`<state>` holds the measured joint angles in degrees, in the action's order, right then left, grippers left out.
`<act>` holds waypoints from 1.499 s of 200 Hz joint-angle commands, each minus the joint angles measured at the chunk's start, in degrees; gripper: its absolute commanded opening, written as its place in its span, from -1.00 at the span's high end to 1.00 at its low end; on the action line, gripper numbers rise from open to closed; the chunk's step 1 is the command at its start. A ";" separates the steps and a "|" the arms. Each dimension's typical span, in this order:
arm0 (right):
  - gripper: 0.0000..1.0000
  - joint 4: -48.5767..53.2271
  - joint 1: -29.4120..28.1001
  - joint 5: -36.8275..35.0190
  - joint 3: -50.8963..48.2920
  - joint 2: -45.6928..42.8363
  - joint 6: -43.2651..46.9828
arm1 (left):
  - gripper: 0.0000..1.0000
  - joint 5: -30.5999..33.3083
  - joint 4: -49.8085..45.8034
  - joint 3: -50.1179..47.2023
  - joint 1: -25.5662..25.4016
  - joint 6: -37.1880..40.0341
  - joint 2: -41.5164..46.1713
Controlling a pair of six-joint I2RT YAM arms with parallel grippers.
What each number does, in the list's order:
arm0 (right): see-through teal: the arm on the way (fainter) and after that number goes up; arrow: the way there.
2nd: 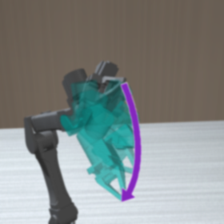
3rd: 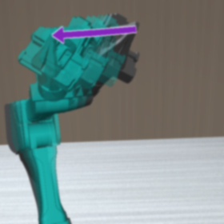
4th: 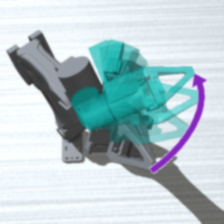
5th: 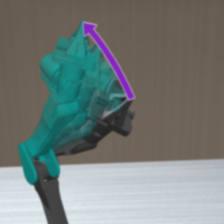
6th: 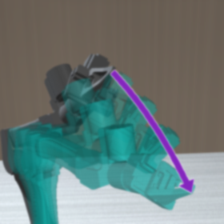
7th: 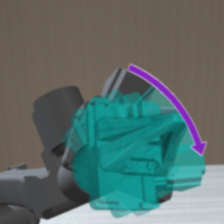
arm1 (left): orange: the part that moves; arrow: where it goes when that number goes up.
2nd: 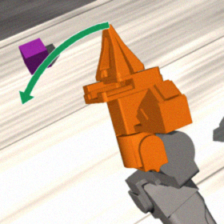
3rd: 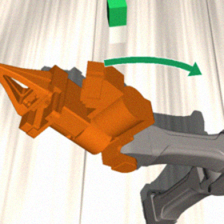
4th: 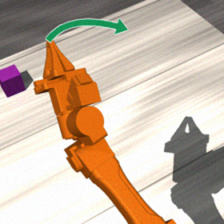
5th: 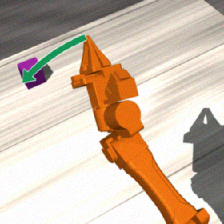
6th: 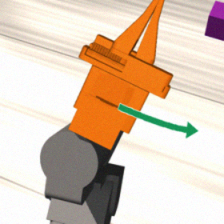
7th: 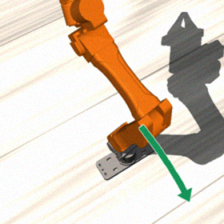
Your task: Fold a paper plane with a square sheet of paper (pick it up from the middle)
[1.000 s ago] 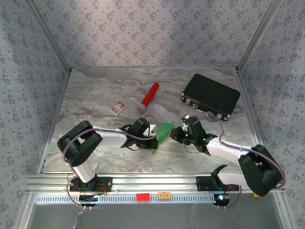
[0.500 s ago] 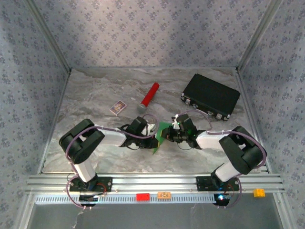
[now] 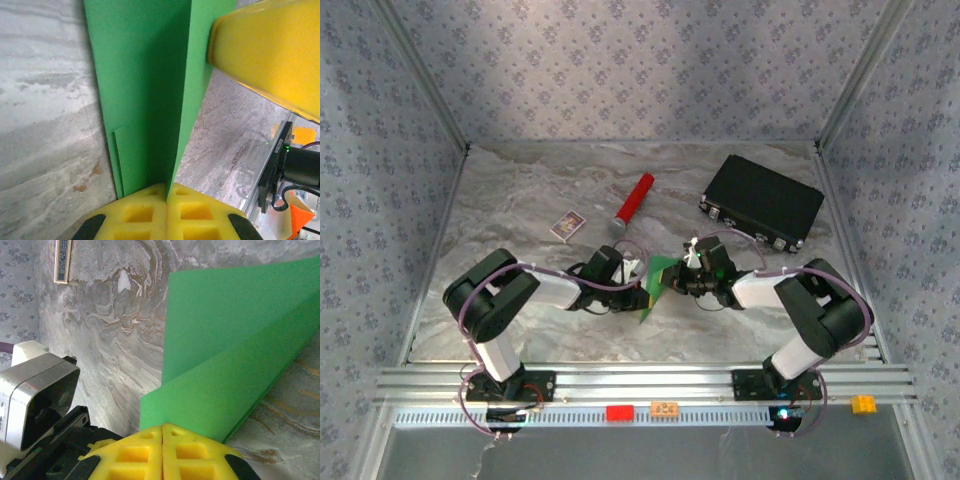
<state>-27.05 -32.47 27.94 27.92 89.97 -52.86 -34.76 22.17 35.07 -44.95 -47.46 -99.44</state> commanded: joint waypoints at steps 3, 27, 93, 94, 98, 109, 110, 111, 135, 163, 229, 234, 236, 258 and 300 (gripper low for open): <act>0.82 -0.81 0.37 1.47 1.08 0.90 0.81 | 1.00 0.04 -0.14 -1.82 0.85 -1.57 -2.12; 0.82 -1.44 0.39 1.88 0.89 1.19 0.70 | 1.00 -0.03 0.70 -2.28 1.06 -2.39 -1.99; 0.82 -2.13 -1.06 5.79 3.64 4.37 1.88 | 1.00 0.63 -0.60 -2.11 1.35 -3.01 -2.51; 0.82 -2.13 -1.04 5.80 3.64 4.52 1.84 | 1.00 0.65 -0.66 -2.07 1.35 -3.00 -2.47; 0.82 -2.09 -1.04 5.73 3.76 4.94 1.78 | 1.00 0.70 -0.84 -2.15 1.35 -2.99 -2.43; 0.82 -2.98 -1.04 5.29 3.69 5.85 1.29 | 1.00 0.79 -1.06 -2.11 1.37 -3.07 -2.34; 0.82 -3.04 -1.07 5.29 3.70 5.84 1.24 | 1.00 0.82 -1.12 -2.11 1.41 -3.07 -2.34; 0.82 -3.16 -1.00 5.28 3.71 5.83 1.21 | 1.00 0.78 -1.14 -2.11 1.43 -3.07 -2.34; 0.83 -4.34 -0.64 5.74 3.90 7.07 0.75 | 1.00 1.13 -1.78 -2.15 1.59 -3.56 -2.25; 0.83 -4.28 0.06 5.71 3.72 7.28 0.87 | 1.00 1.49 -2.14 -2.33 1.95 -4.12 -2.32; 0.83 -4.45 0.69 7.19 4.56 9.49 1.53 | 1.00 1.80 -1.47 -2.73 2.10 -5.36 -3.13; 0.83 -4.43 0.74 7.19 4.64 9.68 1.38 | 1.00 1.80 -1.52 -2.73 2.09 -5.36 -3.21; 0.83 -4.44 0.67 7.18 4.61 9.78 1.36 | 1.00 1.76 -1.52 -2.73 2.13 -5.36 -3.22; 0.83 -4.28 0.90 6.56 4.59 10.30 1.46 | 1.00 1.80 -1.75 -2.64 2.06 -5.53 -3.55; 0.85 -1.16 0.79 4.46 4.80 12.82 1.34 | 1.00 1.49 -2.14 -2.18 2.05 -5.02 -3.75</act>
<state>-31.75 -32.01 34.37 32.05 100.27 -52.45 -36.84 25.36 34.20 -43.59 -53.30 -100.62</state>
